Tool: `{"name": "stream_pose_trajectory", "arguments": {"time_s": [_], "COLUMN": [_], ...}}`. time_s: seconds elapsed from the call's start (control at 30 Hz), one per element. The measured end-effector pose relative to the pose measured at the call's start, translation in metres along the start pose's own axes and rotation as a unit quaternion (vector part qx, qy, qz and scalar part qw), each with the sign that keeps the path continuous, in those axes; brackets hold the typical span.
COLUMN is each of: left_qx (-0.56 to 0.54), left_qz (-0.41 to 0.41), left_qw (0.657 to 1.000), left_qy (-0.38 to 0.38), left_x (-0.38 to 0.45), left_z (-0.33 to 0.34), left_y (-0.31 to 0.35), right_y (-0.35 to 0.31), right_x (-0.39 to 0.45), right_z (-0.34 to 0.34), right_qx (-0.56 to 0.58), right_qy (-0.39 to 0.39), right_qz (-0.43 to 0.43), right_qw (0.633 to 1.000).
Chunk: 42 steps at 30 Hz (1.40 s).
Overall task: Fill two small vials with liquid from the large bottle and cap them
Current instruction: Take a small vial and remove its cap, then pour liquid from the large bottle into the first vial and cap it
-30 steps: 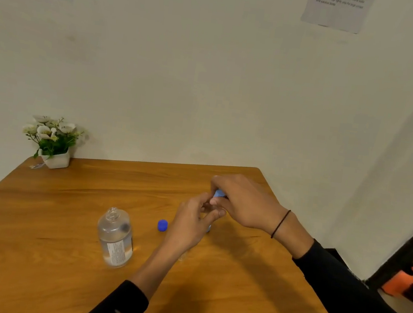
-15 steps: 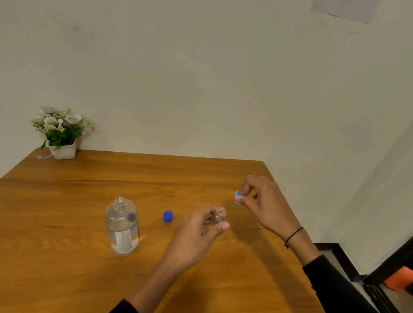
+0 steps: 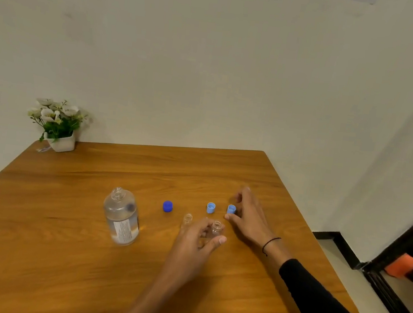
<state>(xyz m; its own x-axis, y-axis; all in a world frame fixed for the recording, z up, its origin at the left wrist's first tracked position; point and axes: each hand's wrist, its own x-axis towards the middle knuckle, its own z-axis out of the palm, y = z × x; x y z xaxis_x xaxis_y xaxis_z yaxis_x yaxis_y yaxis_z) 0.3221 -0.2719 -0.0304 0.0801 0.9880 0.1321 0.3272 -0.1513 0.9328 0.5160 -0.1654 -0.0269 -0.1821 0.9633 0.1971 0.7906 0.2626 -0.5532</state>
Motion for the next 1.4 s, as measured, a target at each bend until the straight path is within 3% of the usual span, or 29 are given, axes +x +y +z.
{"name": "stream_pose_trajectory", "arguments": {"time_s": [0.1, 0.2, 0.37, 0.63, 0.83, 1.03, 1.4], "left_qx": [0.002, -0.029, -0.016, -0.007, -0.042, -0.039, -0.095], "left_qz": [0.017, 0.010, 0.013, -0.004, -0.003, -0.009, 0.000], "left_qw": [1.000, 0.999, 0.997, 0.988, 0.980, 0.975, 0.965], "left_qy": [0.007, 0.020, 0.069, 0.156, 0.196, 0.219, 0.245], "left_x": [-0.015, -0.033, -0.065, -0.094, -0.094, -0.084, -0.076], "left_z": [-0.013, -0.032, -0.075, -0.152, -0.186, -0.194, -0.199], "left_y": [0.010, 0.016, 0.015, -0.007, -0.018, -0.029, -0.023], "right_y": [-0.005, -0.021, -0.080, -0.171, -0.204, -0.214, -0.223], "right_x": [-0.006, -0.013, -0.029, -0.042, -0.047, -0.039, -0.041], "right_z": [-0.004, -0.009, -0.009, 0.026, 0.075, 0.115, 0.111], "right_qx": [0.013, 0.023, 0.113, 0.217, 0.206, 0.245, 0.274], "right_qy": [0.024, 0.100, 0.171, 0.091, -0.122, -0.084, -0.031], "right_qz": [0.012, 0.007, -0.050, -0.158, -0.083, -0.057, -0.128], "right_qw": [1.000, 0.995, 0.977, 0.959, 0.967, 0.964, 0.953]}}
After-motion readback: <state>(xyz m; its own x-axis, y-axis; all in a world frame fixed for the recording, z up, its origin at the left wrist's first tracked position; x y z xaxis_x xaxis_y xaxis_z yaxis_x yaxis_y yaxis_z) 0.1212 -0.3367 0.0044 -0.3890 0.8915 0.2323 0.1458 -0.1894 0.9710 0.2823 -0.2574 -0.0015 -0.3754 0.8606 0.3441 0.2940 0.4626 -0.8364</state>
